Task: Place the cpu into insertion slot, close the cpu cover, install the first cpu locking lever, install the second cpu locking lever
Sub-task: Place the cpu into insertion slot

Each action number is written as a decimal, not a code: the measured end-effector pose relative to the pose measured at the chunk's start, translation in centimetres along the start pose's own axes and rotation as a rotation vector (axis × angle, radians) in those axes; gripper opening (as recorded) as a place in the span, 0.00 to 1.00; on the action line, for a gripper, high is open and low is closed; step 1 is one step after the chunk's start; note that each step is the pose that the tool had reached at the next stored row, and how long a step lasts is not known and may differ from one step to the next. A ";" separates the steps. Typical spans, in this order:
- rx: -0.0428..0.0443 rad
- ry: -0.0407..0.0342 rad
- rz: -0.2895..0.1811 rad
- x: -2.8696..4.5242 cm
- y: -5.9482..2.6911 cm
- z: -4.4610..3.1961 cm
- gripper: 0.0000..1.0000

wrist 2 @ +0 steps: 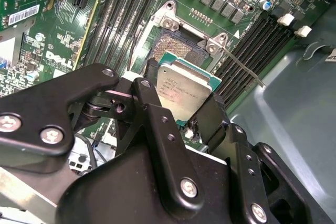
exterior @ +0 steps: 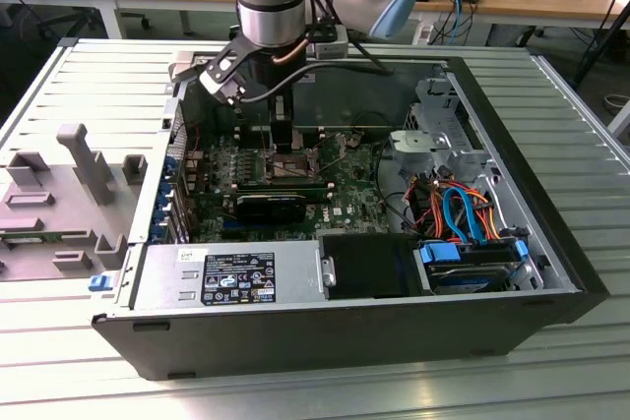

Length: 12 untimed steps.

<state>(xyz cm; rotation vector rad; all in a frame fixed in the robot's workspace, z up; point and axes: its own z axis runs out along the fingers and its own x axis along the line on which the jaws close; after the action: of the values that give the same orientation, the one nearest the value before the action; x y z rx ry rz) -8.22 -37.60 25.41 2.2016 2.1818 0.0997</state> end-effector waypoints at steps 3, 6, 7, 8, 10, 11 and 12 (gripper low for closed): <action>0.0000 0.0000 0.000 0.00 -0.02 0.22 0.54; 0.0000 -0.0001 0.000 -0.01 -0.03 0.28 0.54; 0.0000 -0.0001 0.000 -0.01 -0.03 0.29 0.54; 0.0000 0.0000 0.000 -0.01 -0.03 0.31 0.54; 0.0000 0.0000 0.000 -0.01 -0.03 0.33 0.54; 0.0000 0.0000 0.000 -0.01 -0.03 0.36 0.54; 0.0000 0.0000 0.000 -0.01 -0.03 0.38 0.54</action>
<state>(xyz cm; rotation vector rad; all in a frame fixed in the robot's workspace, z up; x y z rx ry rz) -8.22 -37.60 25.03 2.2015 2.1818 0.0997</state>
